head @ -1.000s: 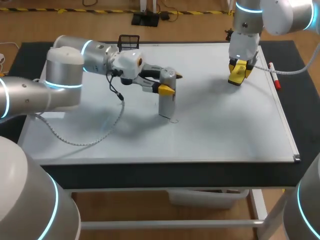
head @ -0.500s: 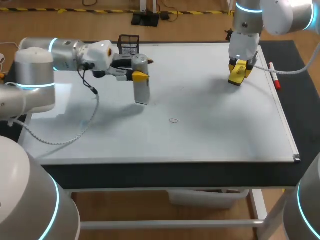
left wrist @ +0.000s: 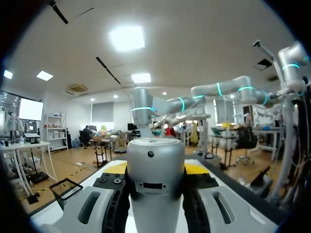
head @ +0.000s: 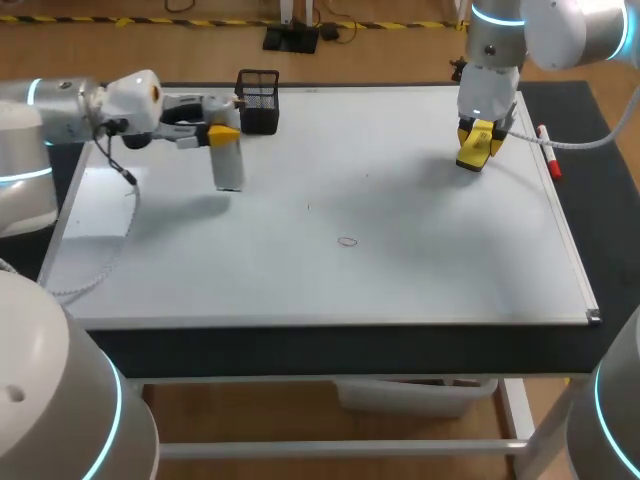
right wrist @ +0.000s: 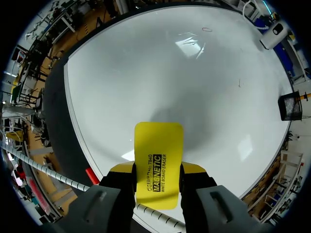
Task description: Pick up the inspection probe, press it on each red-marked spot on the whiteboard one by one, put down the probe, pick up the eraser, and wipe off all the red marks.
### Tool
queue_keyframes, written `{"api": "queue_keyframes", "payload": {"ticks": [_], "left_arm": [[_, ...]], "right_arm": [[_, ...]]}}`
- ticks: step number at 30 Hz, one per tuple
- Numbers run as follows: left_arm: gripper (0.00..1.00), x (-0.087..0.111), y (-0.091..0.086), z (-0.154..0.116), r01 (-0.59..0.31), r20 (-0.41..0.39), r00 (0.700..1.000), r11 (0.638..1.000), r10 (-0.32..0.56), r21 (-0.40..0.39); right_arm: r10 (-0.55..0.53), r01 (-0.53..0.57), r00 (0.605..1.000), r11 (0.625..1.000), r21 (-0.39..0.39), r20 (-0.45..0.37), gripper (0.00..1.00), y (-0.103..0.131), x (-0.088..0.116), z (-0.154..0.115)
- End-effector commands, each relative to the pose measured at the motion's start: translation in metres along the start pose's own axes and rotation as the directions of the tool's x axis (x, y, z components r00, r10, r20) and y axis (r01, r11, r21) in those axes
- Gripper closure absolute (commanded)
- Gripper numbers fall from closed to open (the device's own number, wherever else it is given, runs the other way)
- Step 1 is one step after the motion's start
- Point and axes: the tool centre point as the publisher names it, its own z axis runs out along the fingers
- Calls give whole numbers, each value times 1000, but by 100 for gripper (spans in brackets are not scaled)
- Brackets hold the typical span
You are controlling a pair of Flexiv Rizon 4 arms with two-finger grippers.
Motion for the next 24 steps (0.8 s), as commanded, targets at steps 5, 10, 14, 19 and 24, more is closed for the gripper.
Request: {"api": "queue_keyframes", "payload": {"ticks": [5,10,14,19,24], "left_arm": [[100,-5,-10,-51,-15,101,995,1000,15,-5],[100,-14,-14,-73,-24,135,990,1000,25,-11],[100,-24,-13,-87,-26,167,986,999,30,-22],[100,-35,-11,-103,-23,209,977,999,27,-22],[100,-37,-12,-112,-25,230,973,1000,26,-11]], "right_arm": [[-2,2,1000,1000,0,-4,100,-1,0,-1],[-2,2,1000,1000,0,-4,100,-1,0,-1],[-2,2,1000,1000,0,-4,100,-1,0,-1],[-2,2,1000,1000,0,-4,100,-1,0,-1],[-2,2,1000,1000,0,-4,100,-1,0,-1]]}}
